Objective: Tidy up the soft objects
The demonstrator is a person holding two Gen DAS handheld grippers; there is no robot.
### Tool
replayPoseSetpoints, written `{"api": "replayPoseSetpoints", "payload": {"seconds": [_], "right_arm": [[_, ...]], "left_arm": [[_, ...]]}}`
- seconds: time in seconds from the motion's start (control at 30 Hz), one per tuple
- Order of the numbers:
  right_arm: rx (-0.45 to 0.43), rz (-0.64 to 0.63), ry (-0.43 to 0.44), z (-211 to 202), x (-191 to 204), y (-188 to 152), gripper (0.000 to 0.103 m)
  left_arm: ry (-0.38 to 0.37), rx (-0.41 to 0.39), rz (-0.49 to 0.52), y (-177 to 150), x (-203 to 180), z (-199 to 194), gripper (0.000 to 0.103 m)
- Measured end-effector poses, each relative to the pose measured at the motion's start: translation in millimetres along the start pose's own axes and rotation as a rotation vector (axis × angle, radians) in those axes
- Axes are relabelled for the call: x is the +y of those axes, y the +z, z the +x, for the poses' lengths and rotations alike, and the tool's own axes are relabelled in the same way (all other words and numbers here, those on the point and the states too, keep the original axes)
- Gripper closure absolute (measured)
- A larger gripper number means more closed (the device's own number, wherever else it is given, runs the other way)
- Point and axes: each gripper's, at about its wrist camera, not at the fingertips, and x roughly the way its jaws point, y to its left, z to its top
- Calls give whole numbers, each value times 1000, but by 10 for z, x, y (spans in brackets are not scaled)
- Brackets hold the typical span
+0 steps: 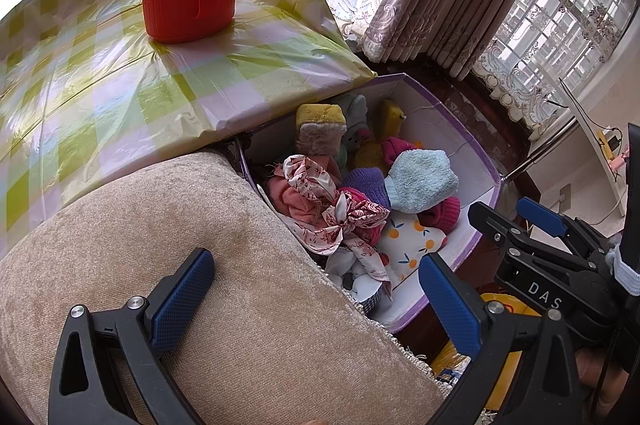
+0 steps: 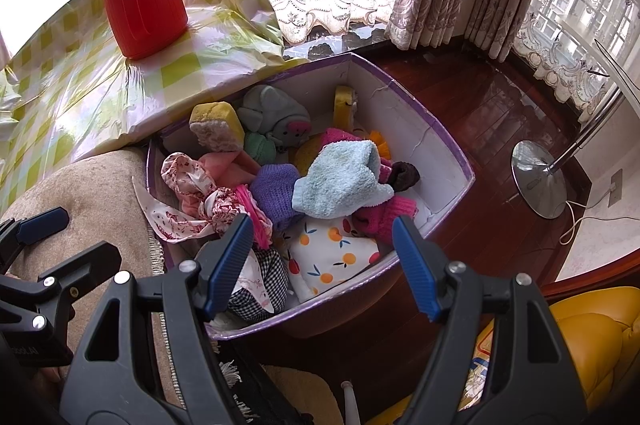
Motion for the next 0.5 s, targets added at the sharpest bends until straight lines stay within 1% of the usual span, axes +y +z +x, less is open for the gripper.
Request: {"api": "replayPoseSetpoints", "payload": {"seconds": [0.37,0.5], "right_arm": [[4,2,1,9,-6,0,28],[1,4,1,-4,-1,1,28]], "left_arm": [[5,-1,5,-2,1,6,0],[-5,-19,6,11,9,-15,0]]}}
